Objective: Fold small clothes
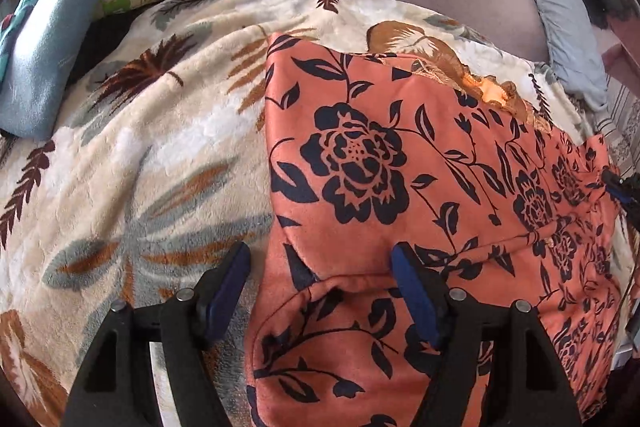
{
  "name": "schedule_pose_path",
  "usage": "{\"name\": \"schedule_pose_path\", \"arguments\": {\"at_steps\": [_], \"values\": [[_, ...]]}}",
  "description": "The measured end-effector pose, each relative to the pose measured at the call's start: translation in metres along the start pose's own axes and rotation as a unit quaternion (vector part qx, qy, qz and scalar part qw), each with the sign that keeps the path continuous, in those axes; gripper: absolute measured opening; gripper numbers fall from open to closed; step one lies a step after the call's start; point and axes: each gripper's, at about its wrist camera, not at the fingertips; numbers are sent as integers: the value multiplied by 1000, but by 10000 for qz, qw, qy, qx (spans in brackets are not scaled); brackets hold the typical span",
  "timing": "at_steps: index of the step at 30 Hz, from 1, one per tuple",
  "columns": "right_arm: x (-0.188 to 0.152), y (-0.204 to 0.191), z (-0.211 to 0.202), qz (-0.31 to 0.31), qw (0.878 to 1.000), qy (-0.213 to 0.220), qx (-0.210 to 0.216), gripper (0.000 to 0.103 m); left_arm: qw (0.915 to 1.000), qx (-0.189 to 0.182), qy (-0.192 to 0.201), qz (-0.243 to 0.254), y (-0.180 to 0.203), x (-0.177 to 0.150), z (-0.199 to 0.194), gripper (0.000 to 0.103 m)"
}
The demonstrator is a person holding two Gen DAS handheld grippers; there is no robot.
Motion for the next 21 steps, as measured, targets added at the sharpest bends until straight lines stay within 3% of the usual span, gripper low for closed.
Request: {"name": "schedule_pose_path", "arguments": {"at_steps": [3,8,10,14,15,18,21], "values": [[-1,7,-9,243,9991,359,14,14,9999,-148,-12,20,2,0,-1,74],[-1,-5,-25,9,9955,908,-264,14,9999,-103,-47,95,4,-1,-1,74],[3,-2,-29,118,9951,981,-6,14,9999,-152,-52,36,3,0,-2,74],[8,-6,13,13,9965,-221,808,14,9993,-366,104,42,3,0,-11,74],[6,-8,27,-29,9948,-543,863,14,9990,-410,158,90,4,0,-14,74],[-4,-4,66,-48,9907,-1264,499,15,9986,-414,239,239,8,-1,-16,77],[-1,6,59,76,9877,-1308,853,13,9994,-157,-50,311,12,-2,-1,79]]}}
Point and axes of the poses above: each gripper's, at about its wrist camera, not at the fingertips, and z roughly the way its jaws point, y to its right, x to its top, and after that the axes turned 6 degrees about -y, right-handed
